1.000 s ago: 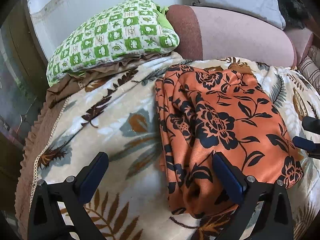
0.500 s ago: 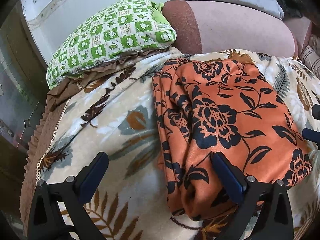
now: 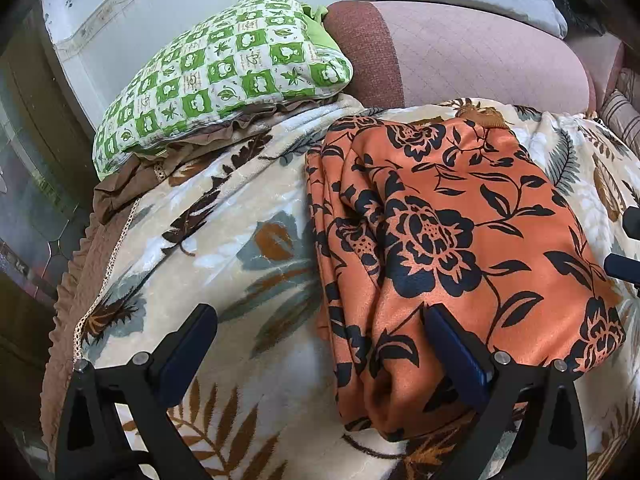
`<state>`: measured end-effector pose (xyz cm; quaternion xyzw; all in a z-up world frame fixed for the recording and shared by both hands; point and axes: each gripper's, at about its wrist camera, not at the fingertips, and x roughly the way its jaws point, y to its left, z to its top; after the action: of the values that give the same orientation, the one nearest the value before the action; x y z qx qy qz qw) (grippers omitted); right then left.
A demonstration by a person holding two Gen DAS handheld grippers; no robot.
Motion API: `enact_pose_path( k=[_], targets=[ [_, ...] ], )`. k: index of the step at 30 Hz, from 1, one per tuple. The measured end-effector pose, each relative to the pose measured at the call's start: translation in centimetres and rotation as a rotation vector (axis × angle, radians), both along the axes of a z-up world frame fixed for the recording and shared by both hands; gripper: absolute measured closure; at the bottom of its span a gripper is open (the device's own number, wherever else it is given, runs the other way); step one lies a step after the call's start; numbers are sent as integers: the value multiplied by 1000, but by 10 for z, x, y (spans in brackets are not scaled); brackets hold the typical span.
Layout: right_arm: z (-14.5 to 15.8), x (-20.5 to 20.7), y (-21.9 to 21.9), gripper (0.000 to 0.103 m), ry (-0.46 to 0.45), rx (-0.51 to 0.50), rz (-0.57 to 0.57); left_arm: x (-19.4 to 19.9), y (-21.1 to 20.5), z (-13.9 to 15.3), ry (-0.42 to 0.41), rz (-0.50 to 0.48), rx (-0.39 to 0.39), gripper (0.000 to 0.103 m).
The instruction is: Fold small clothes
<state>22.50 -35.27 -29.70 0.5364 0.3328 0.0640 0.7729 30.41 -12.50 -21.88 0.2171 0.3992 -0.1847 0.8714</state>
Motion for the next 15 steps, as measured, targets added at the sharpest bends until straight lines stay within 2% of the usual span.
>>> enact_pose_path(
  k=[15],
  targets=[
    [-4, 0, -1, 28, 10, -3, -1, 1, 0, -1, 4, 3, -4, 0]
  ],
)
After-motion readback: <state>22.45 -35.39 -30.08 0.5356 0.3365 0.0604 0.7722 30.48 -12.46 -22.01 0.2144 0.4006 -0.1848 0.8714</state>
